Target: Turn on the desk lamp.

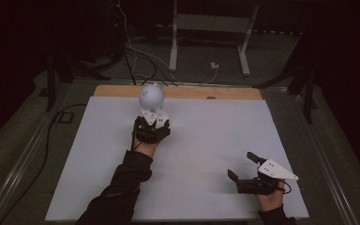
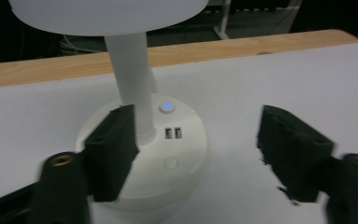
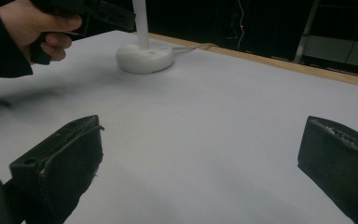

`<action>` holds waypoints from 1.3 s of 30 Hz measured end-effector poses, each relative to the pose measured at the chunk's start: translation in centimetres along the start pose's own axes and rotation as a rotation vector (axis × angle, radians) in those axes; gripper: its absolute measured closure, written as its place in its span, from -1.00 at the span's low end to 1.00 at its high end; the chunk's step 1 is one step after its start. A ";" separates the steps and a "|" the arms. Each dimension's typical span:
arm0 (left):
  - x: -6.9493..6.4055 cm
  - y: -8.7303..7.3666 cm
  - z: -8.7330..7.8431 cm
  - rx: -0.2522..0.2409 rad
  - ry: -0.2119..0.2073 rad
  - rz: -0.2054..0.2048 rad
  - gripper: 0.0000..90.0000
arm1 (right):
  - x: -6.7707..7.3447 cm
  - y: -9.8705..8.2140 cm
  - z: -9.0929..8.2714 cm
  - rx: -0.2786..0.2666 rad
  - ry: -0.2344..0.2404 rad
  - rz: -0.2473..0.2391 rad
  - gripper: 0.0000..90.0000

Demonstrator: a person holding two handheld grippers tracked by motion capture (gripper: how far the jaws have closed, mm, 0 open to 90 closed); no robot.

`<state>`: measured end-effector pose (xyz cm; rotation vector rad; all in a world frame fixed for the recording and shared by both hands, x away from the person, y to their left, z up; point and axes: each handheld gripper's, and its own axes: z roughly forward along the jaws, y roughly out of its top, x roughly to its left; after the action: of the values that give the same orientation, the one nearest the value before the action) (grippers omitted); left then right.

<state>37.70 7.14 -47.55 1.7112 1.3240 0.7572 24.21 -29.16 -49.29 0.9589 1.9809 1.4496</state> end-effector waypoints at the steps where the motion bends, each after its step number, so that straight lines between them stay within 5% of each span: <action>1: 0.0 -0.1 0.1 0.000 0.006 0.000 -0.25 | 0.0 0.0 0.0 0.000 0.000 0.000 -1.00; 12: 0.5 -0.4 1.2 0.019 0.061 -0.013 0.36 | 0.0 0.0 0.0 -0.003 0.006 0.004 -1.00; 25: 1.3 -1.3 2.5 0.032 0.025 -0.010 1.00 | -0.1 0.0 -0.1 -0.003 0.010 0.007 -1.00; 39: 1.3 -2.1 3.9 0.065 0.009 0.019 1.00 | -0.1 0.0 -0.1 0.000 0.013 0.010 -1.00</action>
<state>40.38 7.70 -51.25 1.7758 1.3526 0.7408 24.19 -29.29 -49.26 0.9635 1.9884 1.4650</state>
